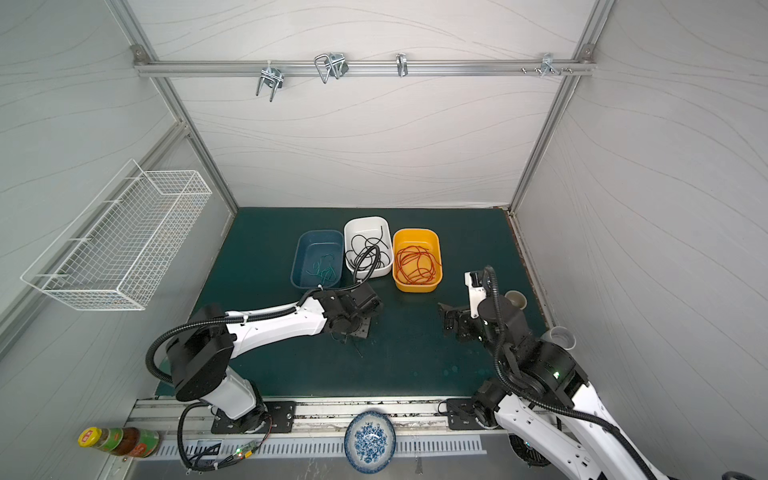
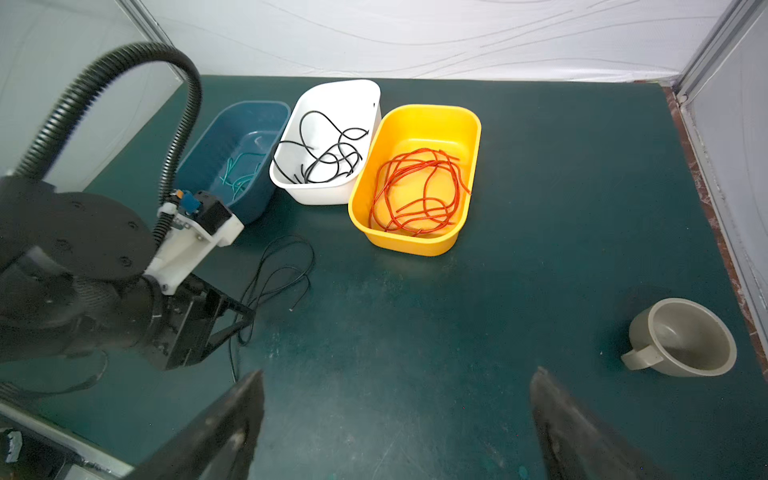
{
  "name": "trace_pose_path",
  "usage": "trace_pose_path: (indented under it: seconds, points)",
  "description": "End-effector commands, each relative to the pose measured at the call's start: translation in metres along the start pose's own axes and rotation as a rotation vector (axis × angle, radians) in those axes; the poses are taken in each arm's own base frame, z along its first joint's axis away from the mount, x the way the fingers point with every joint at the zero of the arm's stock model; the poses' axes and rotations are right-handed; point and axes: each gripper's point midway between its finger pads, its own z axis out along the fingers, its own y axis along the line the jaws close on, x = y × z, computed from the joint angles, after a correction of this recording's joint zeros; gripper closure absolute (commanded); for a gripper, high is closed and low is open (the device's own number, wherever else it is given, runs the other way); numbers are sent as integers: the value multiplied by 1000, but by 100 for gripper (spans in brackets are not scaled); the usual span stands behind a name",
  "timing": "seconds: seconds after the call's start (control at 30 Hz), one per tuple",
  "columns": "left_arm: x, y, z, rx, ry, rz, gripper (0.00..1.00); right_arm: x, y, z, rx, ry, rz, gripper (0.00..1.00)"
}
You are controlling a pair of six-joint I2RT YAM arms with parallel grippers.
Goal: Untangle the cables
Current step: 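Move the left gripper down to the loose black wire while the right gripper withdraws, then grasp the loose black wire with the left gripper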
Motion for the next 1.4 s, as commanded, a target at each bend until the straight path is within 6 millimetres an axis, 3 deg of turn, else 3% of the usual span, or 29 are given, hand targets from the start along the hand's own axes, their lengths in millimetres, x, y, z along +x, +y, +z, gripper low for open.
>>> trace_pose_path:
  seconds: [0.0, 0.3, 0.4, 0.73, 0.9, 1.37]
  points:
    - [-22, -14, 1, 9, -59, -38, 45, 1, -3, -1, 10, -13, -11, 1]
    - [-28, -15, 20, -54, -48, -11, 60, -1, -1, -3, -7, -41, -13, 1]
    - [-29, -14, 23, -64, -50, -14, 70, -1, -1, -5, -14, -53, -13, 1]
    - [-25, -8, 29, -84, -34, -12, 87, -2, 1, -5, -29, -60, -14, 1]
    - [-28, -10, 17, -56, -49, -16, 100, -2, 2, -4, -35, -67, -14, 1]
    - [-39, -4, -53, 36, -120, -77, 100, -3, 2, -5, -38, -76, -12, 1]
